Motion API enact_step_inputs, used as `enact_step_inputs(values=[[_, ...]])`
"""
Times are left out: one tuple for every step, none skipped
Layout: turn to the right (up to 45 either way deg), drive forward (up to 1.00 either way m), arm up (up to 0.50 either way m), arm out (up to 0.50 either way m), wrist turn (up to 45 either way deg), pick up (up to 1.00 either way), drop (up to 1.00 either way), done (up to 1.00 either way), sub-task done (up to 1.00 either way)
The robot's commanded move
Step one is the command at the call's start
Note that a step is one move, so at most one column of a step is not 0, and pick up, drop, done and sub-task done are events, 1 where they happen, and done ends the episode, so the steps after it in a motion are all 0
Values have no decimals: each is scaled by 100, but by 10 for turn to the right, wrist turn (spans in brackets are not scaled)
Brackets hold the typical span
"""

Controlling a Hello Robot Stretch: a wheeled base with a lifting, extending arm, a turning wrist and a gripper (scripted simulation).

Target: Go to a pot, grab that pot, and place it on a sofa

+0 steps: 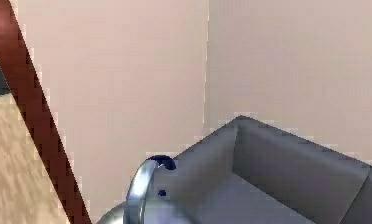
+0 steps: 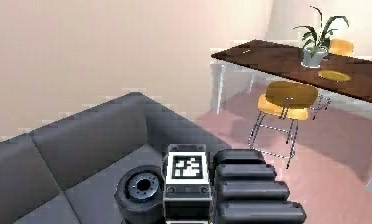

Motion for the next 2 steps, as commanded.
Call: enact_step_inputs(values=[[-270, 0, 0, 0, 0, 0, 0, 0, 0], [0, 0, 0, 28, 0, 0, 0, 0, 0]])
